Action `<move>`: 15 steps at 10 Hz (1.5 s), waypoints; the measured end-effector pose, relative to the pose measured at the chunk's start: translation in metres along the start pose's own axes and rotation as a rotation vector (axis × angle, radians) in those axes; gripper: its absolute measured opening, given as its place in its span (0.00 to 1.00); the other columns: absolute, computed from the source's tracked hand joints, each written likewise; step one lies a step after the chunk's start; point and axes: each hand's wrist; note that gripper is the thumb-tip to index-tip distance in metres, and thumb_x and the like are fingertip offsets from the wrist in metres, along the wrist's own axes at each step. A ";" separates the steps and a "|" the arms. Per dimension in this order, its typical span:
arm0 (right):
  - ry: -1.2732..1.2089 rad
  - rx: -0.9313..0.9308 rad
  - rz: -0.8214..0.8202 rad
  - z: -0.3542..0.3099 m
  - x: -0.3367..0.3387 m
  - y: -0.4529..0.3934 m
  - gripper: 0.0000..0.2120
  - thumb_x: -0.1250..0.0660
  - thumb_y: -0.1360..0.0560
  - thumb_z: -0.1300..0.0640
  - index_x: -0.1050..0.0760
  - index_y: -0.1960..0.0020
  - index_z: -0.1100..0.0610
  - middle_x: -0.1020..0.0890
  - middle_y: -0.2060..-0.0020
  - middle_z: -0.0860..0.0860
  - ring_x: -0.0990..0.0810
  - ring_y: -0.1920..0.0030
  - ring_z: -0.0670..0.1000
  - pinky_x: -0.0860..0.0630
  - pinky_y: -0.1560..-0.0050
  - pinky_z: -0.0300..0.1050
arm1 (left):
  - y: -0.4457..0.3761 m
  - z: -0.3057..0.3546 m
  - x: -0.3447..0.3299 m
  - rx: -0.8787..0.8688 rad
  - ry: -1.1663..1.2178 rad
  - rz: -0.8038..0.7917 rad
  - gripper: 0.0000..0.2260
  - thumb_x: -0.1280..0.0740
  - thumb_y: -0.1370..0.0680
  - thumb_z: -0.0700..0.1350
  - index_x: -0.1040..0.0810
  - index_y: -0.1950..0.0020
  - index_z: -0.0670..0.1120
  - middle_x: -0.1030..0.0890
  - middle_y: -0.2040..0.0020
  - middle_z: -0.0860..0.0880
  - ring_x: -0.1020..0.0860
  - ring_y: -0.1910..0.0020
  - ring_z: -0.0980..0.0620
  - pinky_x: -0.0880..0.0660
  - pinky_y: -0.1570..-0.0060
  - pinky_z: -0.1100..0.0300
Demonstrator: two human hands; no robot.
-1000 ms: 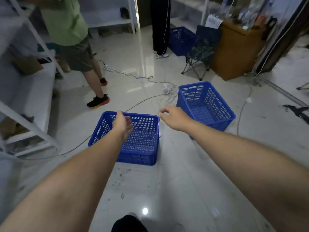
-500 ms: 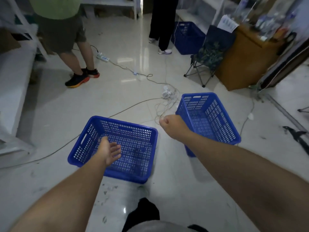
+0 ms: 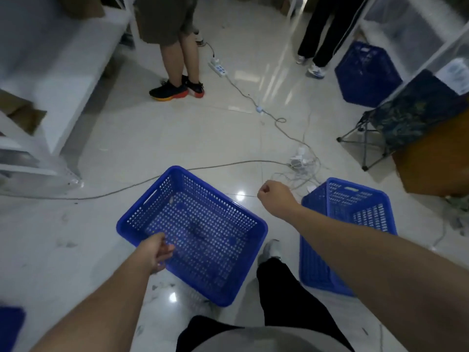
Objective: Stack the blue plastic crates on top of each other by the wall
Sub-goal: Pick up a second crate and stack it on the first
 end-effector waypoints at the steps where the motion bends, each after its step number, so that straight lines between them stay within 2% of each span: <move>1: -0.037 -0.027 -0.081 -0.003 -0.027 -0.057 0.05 0.42 0.23 0.60 0.27 0.54 0.58 0.25 0.63 0.49 0.26 0.60 0.51 0.28 0.60 0.43 | -0.025 -0.012 0.008 0.063 0.077 0.080 0.11 0.44 0.21 0.44 0.32 0.64 0.45 0.23 0.60 0.46 0.24 0.60 0.49 0.35 0.46 0.53; 2: 0.014 -0.069 -0.197 -0.011 -0.066 -0.127 0.07 0.43 0.23 0.63 0.29 0.59 0.60 0.28 0.67 0.50 0.30 0.68 0.49 0.34 0.70 0.40 | -0.058 -0.029 0.009 0.131 0.229 0.223 0.11 0.47 0.21 0.42 0.31 0.63 0.45 0.22 0.59 0.46 0.24 0.60 0.50 0.30 0.53 0.55; 3: 0.079 -0.079 -0.339 -0.016 -0.109 -0.176 0.12 0.44 0.22 0.63 0.30 0.64 0.60 0.27 0.64 0.54 0.29 0.65 0.53 0.34 0.69 0.41 | -0.093 -0.045 -0.004 0.184 0.320 0.254 0.11 0.46 0.22 0.43 0.29 0.60 0.44 0.21 0.55 0.45 0.23 0.57 0.49 0.29 0.47 0.54; 4: 0.098 -0.092 -0.482 -0.011 -0.158 -0.217 0.16 0.46 0.20 0.60 0.24 0.40 0.64 0.23 0.44 0.62 0.29 0.51 0.53 0.28 0.49 0.45 | -0.147 -0.062 -0.016 0.262 0.303 0.246 0.12 0.46 0.20 0.47 0.26 0.53 0.43 0.23 0.45 0.43 0.25 0.46 0.45 0.32 0.40 0.50; 5: 0.015 -0.145 -0.462 0.021 -0.223 -0.278 0.20 0.42 0.23 0.57 0.26 0.34 0.61 0.22 0.38 0.59 0.22 0.40 0.59 0.25 0.38 0.50 | -0.224 -0.085 -0.033 0.328 0.268 0.208 0.23 0.40 0.22 0.52 0.32 0.31 0.41 0.26 0.38 0.42 0.29 0.37 0.43 0.34 0.36 0.49; 6: -0.005 -0.157 -0.416 0.079 -0.288 -0.332 0.28 0.40 0.33 0.49 0.29 0.33 0.53 0.21 0.42 0.55 0.21 0.44 0.59 0.22 0.42 0.55 | -0.277 -0.107 -0.047 0.320 0.249 0.312 0.25 0.38 0.22 0.50 0.35 0.27 0.41 0.31 0.29 0.44 0.32 0.31 0.39 0.35 0.31 0.45; 7: 0.077 -0.122 -0.399 0.108 -0.320 -0.355 0.37 0.37 0.36 0.44 0.37 0.28 0.52 0.26 0.37 0.53 0.26 0.37 0.58 0.28 0.36 0.59 | -0.323 -0.136 -0.054 0.284 0.289 0.516 0.25 0.37 0.23 0.47 0.35 0.28 0.38 0.25 0.38 0.42 0.24 0.49 0.42 0.29 0.44 0.50; 8: 0.162 -0.013 -0.364 0.117 -0.329 -0.361 0.38 0.37 0.30 0.46 0.48 0.24 0.48 0.34 0.31 0.55 0.30 0.34 0.59 0.31 0.33 0.60 | -0.353 -0.153 -0.055 0.182 0.310 0.578 0.19 0.37 0.23 0.41 0.29 0.34 0.36 0.22 0.48 0.42 0.25 0.58 0.43 0.28 0.50 0.52; 9: 0.121 -0.039 -0.312 0.122 -0.339 -0.372 0.34 0.40 0.31 0.49 0.44 0.26 0.45 0.33 0.36 0.55 0.28 0.40 0.59 0.26 0.39 0.60 | -0.358 -0.156 -0.050 0.130 0.407 0.551 0.17 0.36 0.25 0.38 0.27 0.36 0.39 0.21 0.44 0.42 0.22 0.53 0.42 0.25 0.50 0.50; 10: 0.027 -0.213 -0.310 0.113 -0.342 -0.393 0.32 0.38 0.35 0.50 0.36 0.31 0.52 0.28 0.38 0.56 0.25 0.41 0.60 0.25 0.39 0.60 | -0.337 -0.157 -0.037 0.127 0.523 0.464 0.12 0.37 0.25 0.37 0.27 0.41 0.42 0.21 0.49 0.46 0.22 0.55 0.48 0.24 0.58 0.50; 11: 0.137 -0.233 -0.360 0.128 -0.351 -0.428 0.34 0.37 0.40 0.47 0.29 0.34 0.55 0.23 0.40 0.55 0.22 0.44 0.61 0.23 0.43 0.58 | -0.292 -0.164 -0.018 0.131 0.537 0.380 0.12 0.38 0.25 0.36 0.27 0.42 0.43 0.21 0.50 0.47 0.22 0.52 0.48 0.24 0.59 0.49; 12: 0.104 -0.242 -0.335 0.084 -0.345 -0.409 0.27 0.35 0.44 0.49 0.22 0.45 0.55 0.20 0.49 0.56 0.20 0.55 0.62 0.22 0.48 0.59 | -0.234 -0.180 0.010 0.113 0.559 0.367 0.13 0.37 0.25 0.35 0.26 0.41 0.41 0.20 0.46 0.45 0.22 0.47 0.45 0.23 0.54 0.46; 13: 0.068 -0.130 -0.351 -0.024 -0.325 -0.317 0.23 0.36 0.42 0.53 0.21 0.49 0.59 0.19 0.52 0.57 0.19 0.56 0.63 0.20 0.49 0.60 | -0.163 -0.193 0.044 0.102 0.631 0.418 0.13 0.36 0.26 0.34 0.26 0.42 0.39 0.19 0.48 0.43 0.21 0.50 0.44 0.22 0.58 0.48; 14: 0.094 0.066 -0.386 -0.126 -0.305 -0.203 0.18 0.35 0.38 0.54 0.23 0.51 0.60 0.20 0.53 0.55 0.20 0.58 0.58 0.20 0.54 0.51 | -0.086 -0.215 0.074 0.095 0.759 0.446 0.12 0.36 0.26 0.35 0.27 0.43 0.38 0.21 0.52 0.42 0.22 0.55 0.44 0.23 0.61 0.50; 15: 0.133 0.282 -0.387 -0.210 -0.298 -0.099 0.14 0.34 0.37 0.55 0.24 0.53 0.59 0.21 0.56 0.55 0.21 0.60 0.58 0.21 0.57 0.47 | -0.013 -0.244 0.100 0.065 0.972 0.448 0.10 0.37 0.26 0.35 0.27 0.45 0.38 0.22 0.54 0.42 0.23 0.56 0.44 0.21 0.60 0.49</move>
Point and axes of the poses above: each hand's wrist, its own y-axis away from the middle knuckle, its own x-axis out of the back of the hand, z = x × y
